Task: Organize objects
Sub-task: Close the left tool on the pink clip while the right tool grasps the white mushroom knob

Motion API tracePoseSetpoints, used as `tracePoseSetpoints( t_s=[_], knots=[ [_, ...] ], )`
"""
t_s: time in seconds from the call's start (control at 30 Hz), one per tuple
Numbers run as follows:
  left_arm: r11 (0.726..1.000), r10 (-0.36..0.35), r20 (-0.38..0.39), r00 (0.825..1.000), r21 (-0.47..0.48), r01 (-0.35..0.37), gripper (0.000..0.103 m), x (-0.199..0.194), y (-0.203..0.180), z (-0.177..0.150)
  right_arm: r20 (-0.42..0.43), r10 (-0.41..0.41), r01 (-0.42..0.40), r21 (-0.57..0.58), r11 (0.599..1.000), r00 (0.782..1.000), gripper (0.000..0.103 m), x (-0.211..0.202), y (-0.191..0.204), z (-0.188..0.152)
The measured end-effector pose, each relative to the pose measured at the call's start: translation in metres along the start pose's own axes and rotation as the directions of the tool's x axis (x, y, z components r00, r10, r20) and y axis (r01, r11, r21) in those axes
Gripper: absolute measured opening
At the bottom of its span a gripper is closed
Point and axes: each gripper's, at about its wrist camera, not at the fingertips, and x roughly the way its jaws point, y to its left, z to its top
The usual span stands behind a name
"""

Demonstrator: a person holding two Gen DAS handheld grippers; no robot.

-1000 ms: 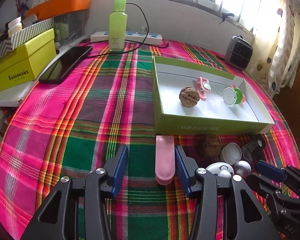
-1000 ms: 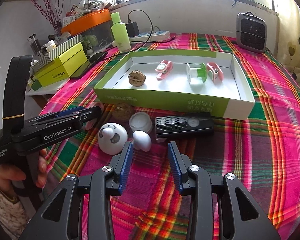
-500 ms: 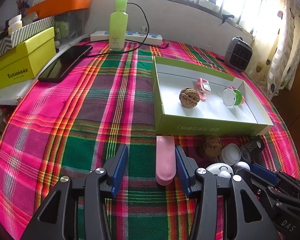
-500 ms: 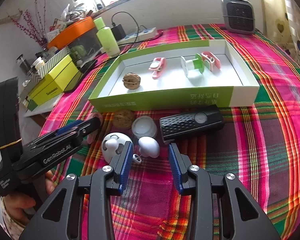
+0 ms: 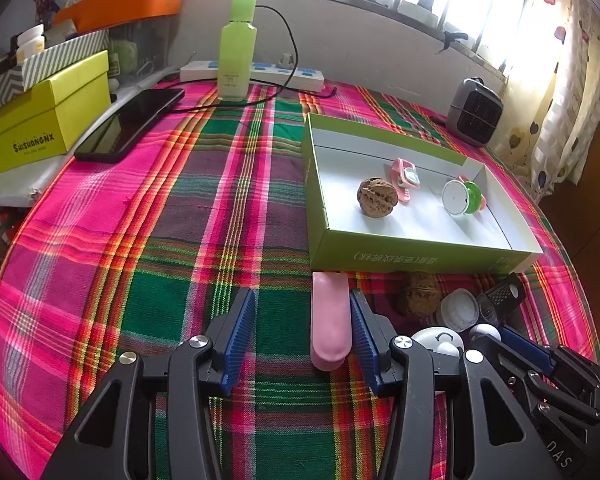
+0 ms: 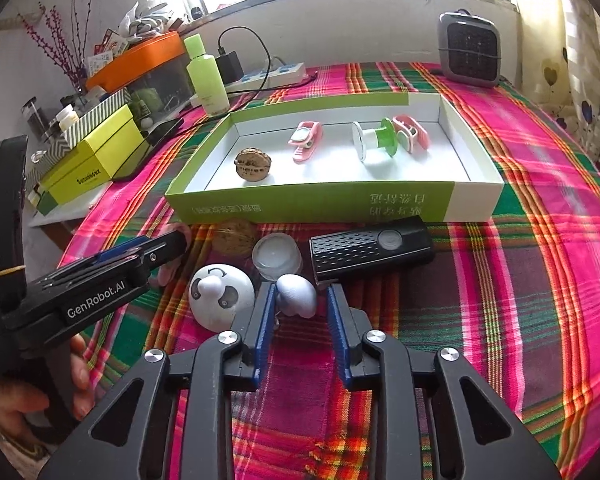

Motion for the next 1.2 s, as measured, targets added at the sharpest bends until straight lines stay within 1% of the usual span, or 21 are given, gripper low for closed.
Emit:
tracePoseSetpoints(
  t_s=[0.07, 0.4, 0.57, 0.97, 1.2],
  knots=[
    [1.0, -0.001, 0.0, 1.0, -0.001, 0.001, 0.046, 0.0, 0.0, 0.0, 0.0, 0.0, 0.0, -0.005, 1.0, 1.0, 0.023, -0.002, 0.0, -0.001],
    [1.0, 0.0, 0.0, 1.0, 0.0, 0.0, 0.046, 0.0, 0.0, 0.0, 0.009, -0.03, 0.03, -0.029, 0.999, 1.0, 0.023, -0.016, -0.01, -0.007],
    [1.0, 0.009, -0.002, 1.0, 0.008, -0.009, 0.046, 0.0, -0.002, 0.0, -0.004, -0.072, 0.072, -0.054, 0.996, 0.997, 0.023, -0.018, -0.018, -0.009],
    [0.998, 0.037, -0.008, 0.999, 0.041, -0.037, 0.047, 0.002, -0.007, 0.001, 0.003, -0.056, 0.056, -0.053, 0.997, 0.998, 0.023, -0.013, -0.019, -0.008],
    [0.997, 0.052, -0.011, 0.999, 0.062, -0.051, 0.047, 0.004, -0.009, 0.002, -0.007, -0.031, 0.031, -0.024, 0.999, 0.999, 0.025, -0.008, -0.02, -0.006]
  ],
)
